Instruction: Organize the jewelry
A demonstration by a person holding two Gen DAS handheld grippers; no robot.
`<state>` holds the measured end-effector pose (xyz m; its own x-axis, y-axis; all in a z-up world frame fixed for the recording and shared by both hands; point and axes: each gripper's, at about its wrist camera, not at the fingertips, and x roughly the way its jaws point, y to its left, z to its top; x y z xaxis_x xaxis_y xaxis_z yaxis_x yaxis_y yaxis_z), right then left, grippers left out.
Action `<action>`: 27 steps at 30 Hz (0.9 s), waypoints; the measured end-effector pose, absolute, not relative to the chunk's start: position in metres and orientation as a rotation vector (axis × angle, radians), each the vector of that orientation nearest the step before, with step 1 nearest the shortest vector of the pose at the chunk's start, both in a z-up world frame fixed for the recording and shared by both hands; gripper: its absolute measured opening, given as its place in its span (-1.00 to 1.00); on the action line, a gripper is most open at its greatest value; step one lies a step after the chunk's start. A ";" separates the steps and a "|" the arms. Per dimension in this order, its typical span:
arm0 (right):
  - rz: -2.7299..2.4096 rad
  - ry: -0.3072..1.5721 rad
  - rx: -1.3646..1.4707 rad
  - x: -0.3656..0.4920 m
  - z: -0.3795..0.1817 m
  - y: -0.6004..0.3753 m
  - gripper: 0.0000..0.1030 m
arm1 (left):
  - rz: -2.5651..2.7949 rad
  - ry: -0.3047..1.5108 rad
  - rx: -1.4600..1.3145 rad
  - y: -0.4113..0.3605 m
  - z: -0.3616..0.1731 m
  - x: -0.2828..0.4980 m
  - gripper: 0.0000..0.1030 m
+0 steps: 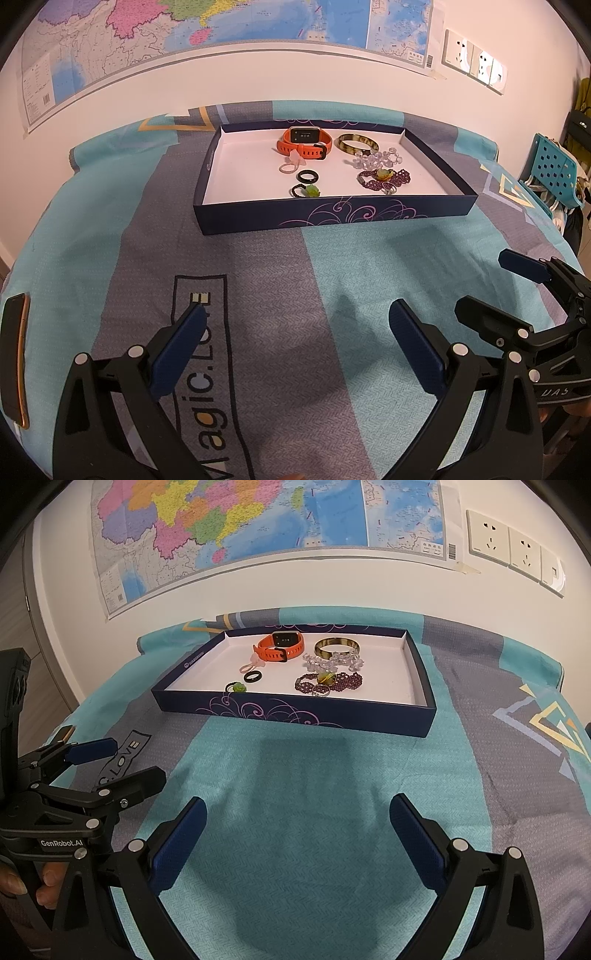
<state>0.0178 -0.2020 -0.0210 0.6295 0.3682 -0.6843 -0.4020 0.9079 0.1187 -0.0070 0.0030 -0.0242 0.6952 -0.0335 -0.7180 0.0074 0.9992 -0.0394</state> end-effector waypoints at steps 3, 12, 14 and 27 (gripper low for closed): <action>0.443 0.772 -0.045 0.017 -0.021 -0.202 0.86 | -0.021 0.802 -0.033 0.002 -0.025 -0.007 0.89; 0.443 0.772 -0.044 0.018 -0.019 -0.204 0.86 | -0.019 0.797 -0.031 0.003 -0.022 -0.007 0.89; 0.443 0.771 -0.040 0.018 -0.019 -0.204 0.86 | -0.019 0.796 -0.035 0.004 -0.022 -0.007 0.89; 0.444 0.773 -0.038 0.020 -0.020 -0.206 0.86 | -0.023 0.775 -0.030 0.004 -0.019 -0.007 0.89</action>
